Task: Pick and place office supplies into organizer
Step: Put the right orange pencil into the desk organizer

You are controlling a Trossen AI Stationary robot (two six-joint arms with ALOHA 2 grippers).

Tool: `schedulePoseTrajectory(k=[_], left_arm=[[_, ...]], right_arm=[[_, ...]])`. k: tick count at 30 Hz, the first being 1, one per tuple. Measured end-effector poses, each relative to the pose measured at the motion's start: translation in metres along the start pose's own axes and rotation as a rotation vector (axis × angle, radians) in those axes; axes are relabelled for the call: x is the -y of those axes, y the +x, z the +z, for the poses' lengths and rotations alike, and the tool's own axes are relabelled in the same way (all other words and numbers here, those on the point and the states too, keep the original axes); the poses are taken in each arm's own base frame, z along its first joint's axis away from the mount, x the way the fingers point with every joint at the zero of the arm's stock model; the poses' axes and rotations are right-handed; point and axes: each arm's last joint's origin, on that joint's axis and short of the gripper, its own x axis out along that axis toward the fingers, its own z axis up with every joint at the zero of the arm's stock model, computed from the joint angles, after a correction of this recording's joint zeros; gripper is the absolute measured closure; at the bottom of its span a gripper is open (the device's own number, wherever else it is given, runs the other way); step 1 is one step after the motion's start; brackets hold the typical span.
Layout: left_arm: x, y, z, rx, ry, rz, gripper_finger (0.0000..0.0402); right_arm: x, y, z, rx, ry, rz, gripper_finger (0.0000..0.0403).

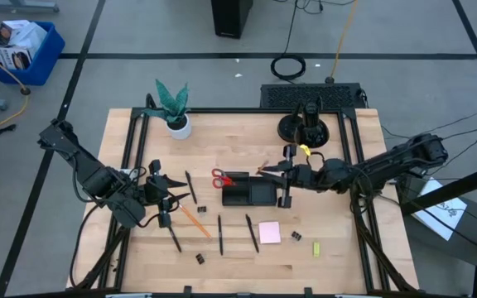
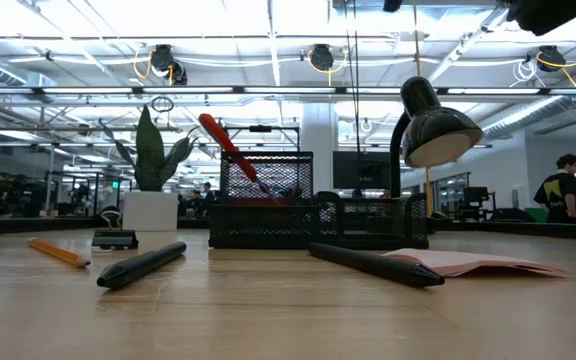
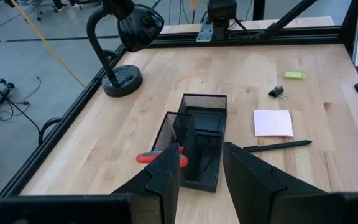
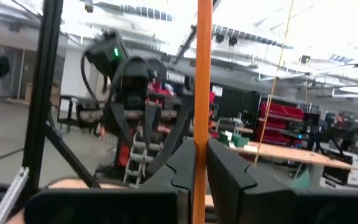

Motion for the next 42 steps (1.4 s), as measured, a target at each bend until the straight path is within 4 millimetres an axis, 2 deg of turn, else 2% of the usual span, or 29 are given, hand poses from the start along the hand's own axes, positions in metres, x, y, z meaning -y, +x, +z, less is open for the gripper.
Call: schedulePoseTrajectory(k=[15,33,42], left_arm=[[0.0,0.0,0.0,0.0,0.0,0.0,0.0275],[0.0,0.0,0.0,-0.002,0.003,0.0,0.0275],[0.0,0.0,0.0,-0.002,0.003,0.0,0.0275]], right_arm=[[-0.002,0.016,-0.048,-0.021,0.032,-0.041,0.0379],[0.013,0.022,-0.073,0.011,0.075,-0.11,0.0379],[0.012,0.023,-0.086,-0.016,0.093,-0.114,0.0379]])
